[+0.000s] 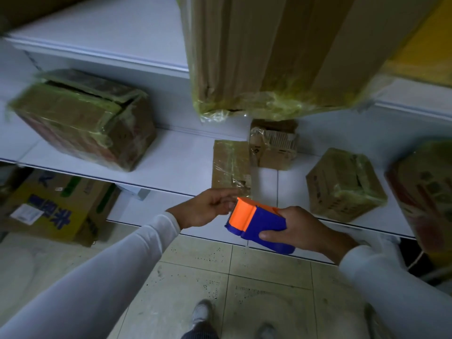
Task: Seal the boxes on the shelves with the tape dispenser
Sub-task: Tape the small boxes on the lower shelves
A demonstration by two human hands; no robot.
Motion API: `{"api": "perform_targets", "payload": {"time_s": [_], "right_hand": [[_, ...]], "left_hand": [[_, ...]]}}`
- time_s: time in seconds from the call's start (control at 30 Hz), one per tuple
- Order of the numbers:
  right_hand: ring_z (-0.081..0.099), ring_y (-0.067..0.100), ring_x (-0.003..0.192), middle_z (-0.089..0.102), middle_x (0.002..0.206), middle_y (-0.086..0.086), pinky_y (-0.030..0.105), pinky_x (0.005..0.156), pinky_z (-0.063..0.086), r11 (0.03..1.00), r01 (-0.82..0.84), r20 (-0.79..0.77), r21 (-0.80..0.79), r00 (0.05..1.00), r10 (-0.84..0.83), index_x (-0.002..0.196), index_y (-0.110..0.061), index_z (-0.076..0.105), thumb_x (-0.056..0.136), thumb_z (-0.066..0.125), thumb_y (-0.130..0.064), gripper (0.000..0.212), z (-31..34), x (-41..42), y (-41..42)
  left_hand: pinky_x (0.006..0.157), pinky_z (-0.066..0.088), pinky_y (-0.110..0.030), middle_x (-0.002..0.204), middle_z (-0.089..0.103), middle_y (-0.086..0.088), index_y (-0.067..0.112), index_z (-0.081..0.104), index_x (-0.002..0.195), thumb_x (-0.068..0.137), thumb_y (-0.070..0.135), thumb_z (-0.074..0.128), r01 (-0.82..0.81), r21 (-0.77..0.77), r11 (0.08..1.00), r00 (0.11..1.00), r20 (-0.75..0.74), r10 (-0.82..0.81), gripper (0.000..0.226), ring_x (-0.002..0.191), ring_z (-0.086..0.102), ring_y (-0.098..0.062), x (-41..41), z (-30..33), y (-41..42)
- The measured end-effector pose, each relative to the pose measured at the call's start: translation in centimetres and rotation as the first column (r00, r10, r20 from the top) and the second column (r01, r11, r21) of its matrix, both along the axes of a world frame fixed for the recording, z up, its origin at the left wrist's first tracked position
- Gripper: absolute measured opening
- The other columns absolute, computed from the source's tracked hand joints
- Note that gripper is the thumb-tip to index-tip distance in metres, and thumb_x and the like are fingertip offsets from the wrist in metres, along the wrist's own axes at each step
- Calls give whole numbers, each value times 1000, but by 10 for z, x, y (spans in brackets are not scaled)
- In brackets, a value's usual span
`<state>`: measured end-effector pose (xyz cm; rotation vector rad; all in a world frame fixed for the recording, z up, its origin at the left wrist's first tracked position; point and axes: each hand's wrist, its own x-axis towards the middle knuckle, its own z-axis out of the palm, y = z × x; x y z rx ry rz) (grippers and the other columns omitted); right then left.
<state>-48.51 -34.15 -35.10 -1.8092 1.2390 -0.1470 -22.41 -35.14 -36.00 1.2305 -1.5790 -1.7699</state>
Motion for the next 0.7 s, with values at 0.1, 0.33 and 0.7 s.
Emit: {"api": "perform_targets", "payload": {"time_s": [0.1, 0.33, 0.7], "right_hand": [[73, 6, 80, 76, 87, -5, 39, 77, 62, 999, -32, 7, 12, 999, 32, 101, -24, 68, 67, 74, -65, 54, 1, 5, 1], [73, 10, 80, 76, 89, 0, 42, 78, 61, 997, -72, -43, 20, 996, 73, 101, -20, 69, 75, 77, -54, 43, 2, 16, -3], [73, 18, 75, 75, 81, 4, 36, 71, 58, 990, -61, -94, 129, 993, 74, 90, -17, 69, 77, 77, -52, 38, 24, 8, -53]], "left_hand": [[94, 49, -32, 114, 62, -14, 4, 53, 127, 99, 0, 42, 6, 12, 1000, 1000, 17, -6, 31, 105, 58, -19, 5, -1, 6], [75, 49, -30, 80, 59, 0, 17, 60, 80, 97, 0, 45, -44, -53, 998, 991, 128, 50, 28, 76, 55, -12, 14, -8, 14], [55, 42, -24, 75, 58, -13, -5, 60, 90, 97, 3, 48, -355, -209, 911, 904, 172, 392, 16, 61, 52, -16, 40, -9, 5]]}}
